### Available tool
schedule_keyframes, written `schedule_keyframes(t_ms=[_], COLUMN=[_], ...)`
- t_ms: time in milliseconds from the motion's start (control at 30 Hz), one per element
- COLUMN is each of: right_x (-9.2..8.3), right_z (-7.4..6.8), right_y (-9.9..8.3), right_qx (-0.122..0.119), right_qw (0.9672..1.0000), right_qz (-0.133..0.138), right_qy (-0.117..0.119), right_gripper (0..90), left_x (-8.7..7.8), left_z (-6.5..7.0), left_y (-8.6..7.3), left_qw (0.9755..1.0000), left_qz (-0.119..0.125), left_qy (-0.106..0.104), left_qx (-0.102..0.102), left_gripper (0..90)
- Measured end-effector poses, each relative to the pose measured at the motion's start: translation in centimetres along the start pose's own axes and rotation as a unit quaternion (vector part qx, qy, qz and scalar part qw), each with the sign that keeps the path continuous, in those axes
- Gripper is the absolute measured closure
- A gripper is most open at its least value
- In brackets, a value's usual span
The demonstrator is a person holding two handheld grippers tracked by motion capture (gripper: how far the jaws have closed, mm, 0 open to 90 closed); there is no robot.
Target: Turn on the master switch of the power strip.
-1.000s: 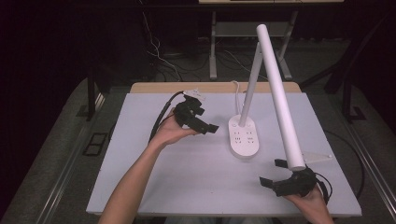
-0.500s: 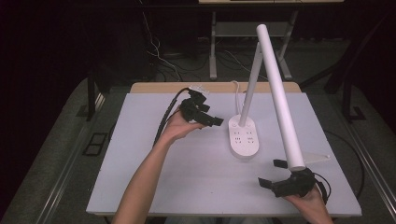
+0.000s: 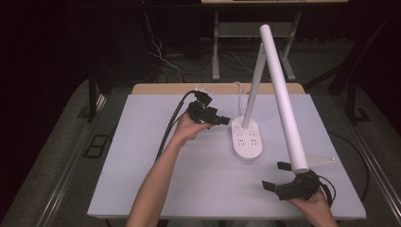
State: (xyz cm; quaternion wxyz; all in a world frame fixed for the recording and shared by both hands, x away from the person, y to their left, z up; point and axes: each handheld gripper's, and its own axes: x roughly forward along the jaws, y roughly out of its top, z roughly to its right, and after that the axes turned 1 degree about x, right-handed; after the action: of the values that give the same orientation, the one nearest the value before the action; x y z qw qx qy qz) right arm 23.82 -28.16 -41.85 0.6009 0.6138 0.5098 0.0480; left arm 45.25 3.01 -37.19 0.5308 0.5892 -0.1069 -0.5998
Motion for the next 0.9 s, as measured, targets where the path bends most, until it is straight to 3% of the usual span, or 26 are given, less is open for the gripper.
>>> schedule_keyframes(t_ms=[133,467,533,700,900], right_x=[0.0,-0.1,-0.1,-0.2,-0.2], right_z=[0.0,0.0,0.1,0.1,0.1], right_y=[0.0,0.0,0.0,0.0,-0.1], right_qx=[0.002,0.003,0.002,0.001,0.0], right_qw=[1.0,1.0,1.0,1.0,1.0], right_qz=[0.0,-0.001,0.0,0.002,0.002], right_qy=[0.0,0.001,0.0,-0.001,0.0], right_gripper=[0.2,0.2,0.2,0.2,0.2], left_x=[0.6,2.0,2.6,3.2,4.3], left_z=[-0.3,-0.2,0.0,0.2,0.5], left_y=[0.1,0.7,1.0,1.4,1.5], left_qw=[1.0,0.9996,0.9998,0.9997,0.9999], left_qz=[-0.001,0.013,0.002,0.002,-0.007], left_qy=[0.0,-0.01,-0.009,-0.012,-0.01], left_qx=[-0.006,-0.023,-0.018,-0.02,-0.008], left_gripper=[21.5,44.9,48.6,57.7,71.7])
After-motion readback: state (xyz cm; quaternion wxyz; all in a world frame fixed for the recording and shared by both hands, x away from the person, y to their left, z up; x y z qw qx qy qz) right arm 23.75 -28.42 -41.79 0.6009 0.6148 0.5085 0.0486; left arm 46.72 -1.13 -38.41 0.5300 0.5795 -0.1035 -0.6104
